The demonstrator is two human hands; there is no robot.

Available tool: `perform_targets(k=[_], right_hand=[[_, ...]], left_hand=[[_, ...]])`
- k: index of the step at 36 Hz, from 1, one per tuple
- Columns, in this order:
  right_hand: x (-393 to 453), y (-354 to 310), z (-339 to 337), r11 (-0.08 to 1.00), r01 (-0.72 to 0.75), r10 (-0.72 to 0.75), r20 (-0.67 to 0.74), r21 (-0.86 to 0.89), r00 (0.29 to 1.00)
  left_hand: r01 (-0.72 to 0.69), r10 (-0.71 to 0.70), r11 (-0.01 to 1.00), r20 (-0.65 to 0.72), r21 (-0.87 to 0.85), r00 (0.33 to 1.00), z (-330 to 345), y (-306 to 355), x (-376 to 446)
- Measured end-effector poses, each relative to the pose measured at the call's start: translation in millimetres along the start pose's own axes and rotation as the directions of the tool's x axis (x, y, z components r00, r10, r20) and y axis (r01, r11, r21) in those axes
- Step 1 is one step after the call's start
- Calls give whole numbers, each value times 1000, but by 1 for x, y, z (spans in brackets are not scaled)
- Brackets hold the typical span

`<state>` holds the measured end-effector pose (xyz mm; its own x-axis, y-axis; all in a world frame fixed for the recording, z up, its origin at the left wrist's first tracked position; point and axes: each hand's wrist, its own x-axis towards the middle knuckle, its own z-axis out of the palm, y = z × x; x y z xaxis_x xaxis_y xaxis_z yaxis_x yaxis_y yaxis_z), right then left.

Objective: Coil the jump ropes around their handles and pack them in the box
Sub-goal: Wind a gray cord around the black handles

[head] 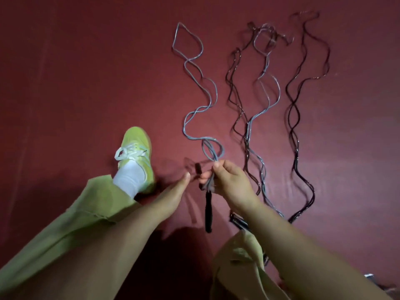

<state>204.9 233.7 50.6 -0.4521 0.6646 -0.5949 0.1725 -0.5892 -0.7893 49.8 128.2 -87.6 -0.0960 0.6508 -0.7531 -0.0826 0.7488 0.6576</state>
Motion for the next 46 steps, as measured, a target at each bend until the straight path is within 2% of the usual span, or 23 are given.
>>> perform_targets(k=[2,4,7,9,12,17,20,23,25,27,30,32,33,36,38,40,43,46], right_hand=[[-15,-27,7,999,17,-18,24,27,1000],[-30,-53,14,999,38,-39,39,33,998],[-56,-85,25,994,60,-64,49,87,997],[-74,-102,30,990,61,-67,49,125,997],[-100,-124,33,984,67,-75,46,166,996],[-140,-146,37,964,108,-114,12,242,993],[-160,-149,39,940,138,-128,-53,313,990],[-170,-145,33,914,148,-99,-146,377,984],[-176,-142,25,944,170,-108,-224,282,969],[-178,-138,16,985,170,-158,-291,16,944],[-180,-131,2,922,139,-277,-365,-361,889],[-188,-127,-3,876,136,-334,-378,-463,864],[-191,-124,-4,844,162,-375,-347,-510,860],[-193,-120,-2,680,252,-462,-135,-689,877],[-186,-122,2,599,311,-455,6,-738,890],[-175,-127,6,575,373,-402,145,-728,904],[-163,-130,9,583,416,-340,256,-698,905],[-152,-125,7,530,418,-324,279,-738,904]], left_hand=[[-40,42,999,-38,35,998,4,66,-51],[-189,194,979,-66,79,979,12,101,-91],[-394,394,919,19,-15,919,18,138,-131],[-413,421,906,79,-98,904,22,152,-155],[-435,449,893,173,-113,877,29,166,-185],[-407,393,913,239,10,888,44,174,-220],[-393,352,903,228,172,908,48,177,-238],[-375,329,904,222,208,918,50,184,-253],[-364,329,902,176,234,928,49,191,-263],[-366,347,882,115,296,931,47,195,-267],[-350,347,878,67,327,935,45,197,-271],[-344,340,855,81,388,937,45,198,-273],[-342,331,842,101,416,938,46,199,-273],[-334,306,790,142,514,941,46,199,-268],[-317,297,735,136,599,945,46,200,-262],[-293,297,725,101,623,949,43,202,-255],[-265,261,816,82,513,962,37,204,-246],[-187,128,947,231,260,965,34,204,-247]])
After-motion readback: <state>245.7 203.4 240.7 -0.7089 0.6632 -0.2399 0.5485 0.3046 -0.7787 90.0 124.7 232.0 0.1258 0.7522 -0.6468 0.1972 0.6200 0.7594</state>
